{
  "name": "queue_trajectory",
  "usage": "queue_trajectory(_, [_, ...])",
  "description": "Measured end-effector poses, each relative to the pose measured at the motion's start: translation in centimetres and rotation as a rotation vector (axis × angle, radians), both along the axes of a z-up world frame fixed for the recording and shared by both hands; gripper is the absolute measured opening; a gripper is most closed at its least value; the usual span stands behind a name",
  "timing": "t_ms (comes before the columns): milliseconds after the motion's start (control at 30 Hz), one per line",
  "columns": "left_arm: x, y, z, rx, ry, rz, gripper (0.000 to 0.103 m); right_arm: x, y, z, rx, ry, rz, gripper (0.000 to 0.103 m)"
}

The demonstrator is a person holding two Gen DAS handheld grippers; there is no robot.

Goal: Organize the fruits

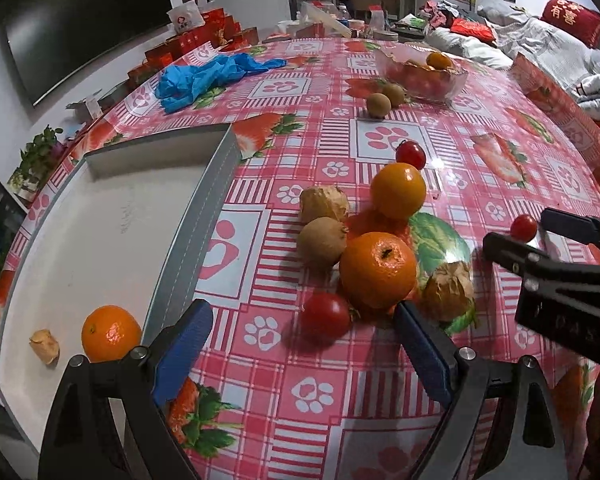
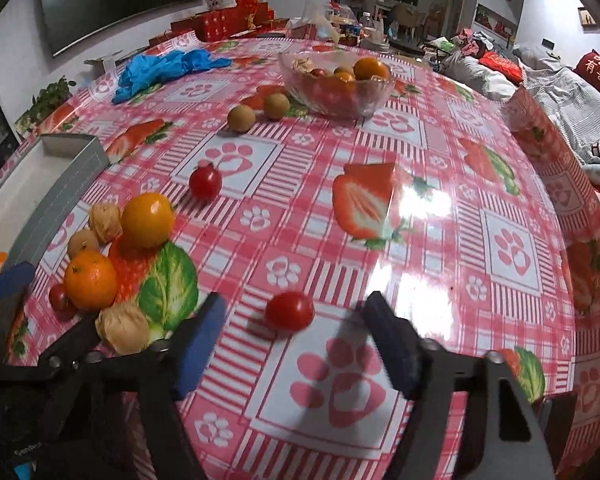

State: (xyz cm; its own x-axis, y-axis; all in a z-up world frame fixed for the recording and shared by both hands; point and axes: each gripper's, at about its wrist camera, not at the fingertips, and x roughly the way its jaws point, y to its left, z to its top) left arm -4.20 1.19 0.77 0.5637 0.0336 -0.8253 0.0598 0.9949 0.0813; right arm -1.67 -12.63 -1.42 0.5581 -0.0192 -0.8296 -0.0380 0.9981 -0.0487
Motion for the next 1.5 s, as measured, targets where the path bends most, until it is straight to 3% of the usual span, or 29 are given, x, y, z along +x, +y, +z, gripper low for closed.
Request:
queue_trajectory(100, [0.1, -0.3, 0.1, -0.019, -0.013, -0.015, 0.075, 0.4, -0.1, 0.1, -0.005, -0.008, -0.001, 0.052])
queue_trajectory(133, [0.1, -0.4, 0.2, -0.017, -0.013, -0.015, 0.075, 0.4, -0.1, 0.2, -0.009, -0.012, 0.004, 0.034])
queue_trajectory(167, [0.1, -0.5, 0.2, -0.016, -0.014, -0.014, 0.071, 0.4, -0.1, 0.2, 0.014, -0.009, 0.025, 0.025])
queue_trajectory(300, [0.0, -0.4, 0.3, -0.083, -0.004, -0.020, 0.041, -0.5, -0.5, 0.4, 0.064, -0.008, 0.048, 0.024])
queue_trajectory(367, [-0.4, -0.7, 0.4, -0.068, -0.011, -0.029, 0.032, -1.1, -0.7, 0.5, 0.097, -0.006, 0.055, 0.024])
queue_trajectory(567, [-2.3, -0.2, 0.3, -0.058, -0.025, -0.018, 0.032, -4.3, -1.7, 0.7, 0.134, -0.003, 0.048, 0.025])
queue_trajectory(867, [-3.8, 0.6, 0.3, -0.056, -0.048, -0.002, 0.032, -8.1, -3.9, 0.7, 0.091, -0.028, -0.022, 0.026])
queue_trajectory(967, [-3.3, 0.4, 0.3, -0.055, -0.047, -0.008, 0.032, -8.1, -4.3, 0.6, 0.101, -0.023, -0.033, 0.032])
queue_trajectory(1033, [-3.0, 0.1, 0.2, -0.055, -0.051, -0.019, 0.032, -8.1, -4.2, 0.6, 0.090, -0.022, -0.034, 0.057])
queue_trajectory(1100, [-2.7, -0.1, 0.2, -0.046, -0.052, -0.024, 0.032, -8.2, -4.1, 0.8, 0.075, -0.034, -0.035, 0.067])
queue_trajectory(1367, [-2.2, 0.4, 0.4, -0.069, -0.034, -0.011, 0.032, -8.1, -4.5, 0.7, 0.077, -0.035, -0.059, 0.072])
queue_trajectory(1500, [-2.0, 0.0, 0.4, -0.063, -0.031, -0.020, 0.032, -8.9, -6.0, 1.6, 0.130, -0.069, -0.096, 0.081])
